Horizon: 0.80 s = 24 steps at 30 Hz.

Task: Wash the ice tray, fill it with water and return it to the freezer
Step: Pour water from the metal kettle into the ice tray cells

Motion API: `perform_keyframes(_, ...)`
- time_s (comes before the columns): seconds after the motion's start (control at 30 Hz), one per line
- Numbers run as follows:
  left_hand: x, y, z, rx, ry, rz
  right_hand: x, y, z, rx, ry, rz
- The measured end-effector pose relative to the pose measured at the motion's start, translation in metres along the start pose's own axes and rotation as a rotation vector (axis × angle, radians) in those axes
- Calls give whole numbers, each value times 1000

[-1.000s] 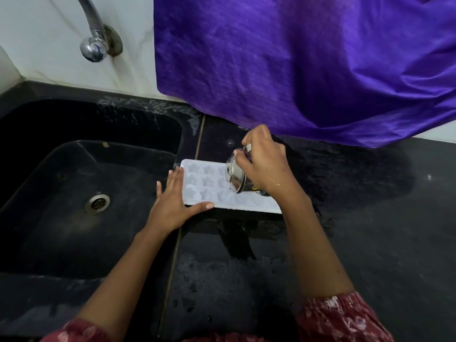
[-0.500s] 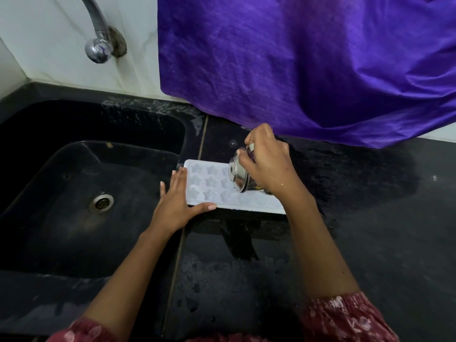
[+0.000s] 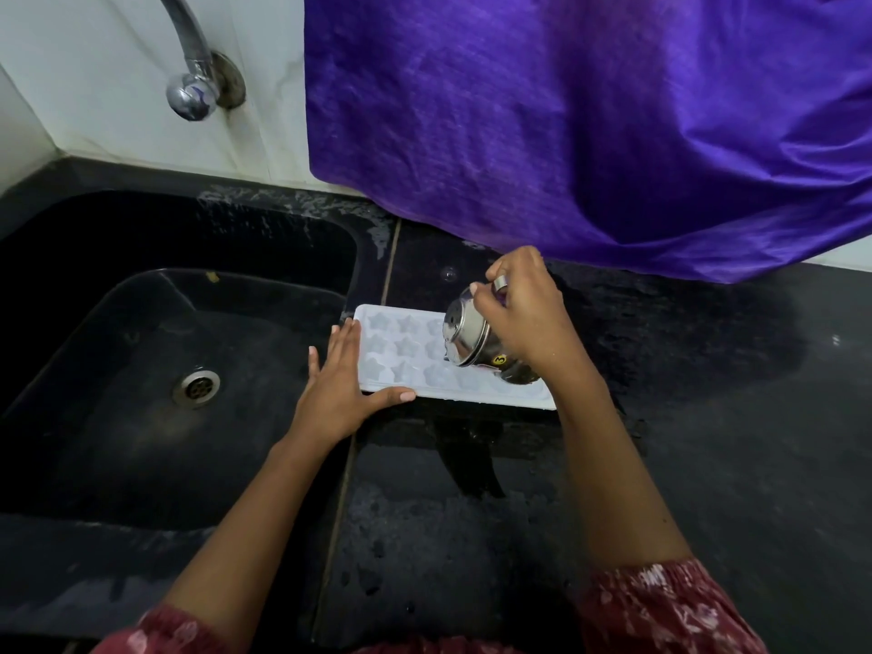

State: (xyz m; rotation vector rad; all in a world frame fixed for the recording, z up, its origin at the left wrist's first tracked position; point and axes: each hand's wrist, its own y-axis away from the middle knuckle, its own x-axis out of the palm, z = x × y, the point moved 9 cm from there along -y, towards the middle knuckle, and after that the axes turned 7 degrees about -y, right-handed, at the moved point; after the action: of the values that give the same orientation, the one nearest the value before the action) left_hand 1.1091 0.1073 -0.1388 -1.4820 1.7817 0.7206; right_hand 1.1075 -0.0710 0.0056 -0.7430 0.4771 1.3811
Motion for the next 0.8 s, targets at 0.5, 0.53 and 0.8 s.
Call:
perform_keyframes(0.5,-2,3,-2,-11,-50,-42,28,-6,23,-78,84,109)
perform_keyframes(0.53,-2,3,-1,-14,-52,-44,30,-6,25,-89,107,116)
perform_keyframes(0.8,-2,4,-2,-18,-74,-33,45,-8,33,-129,186,152)
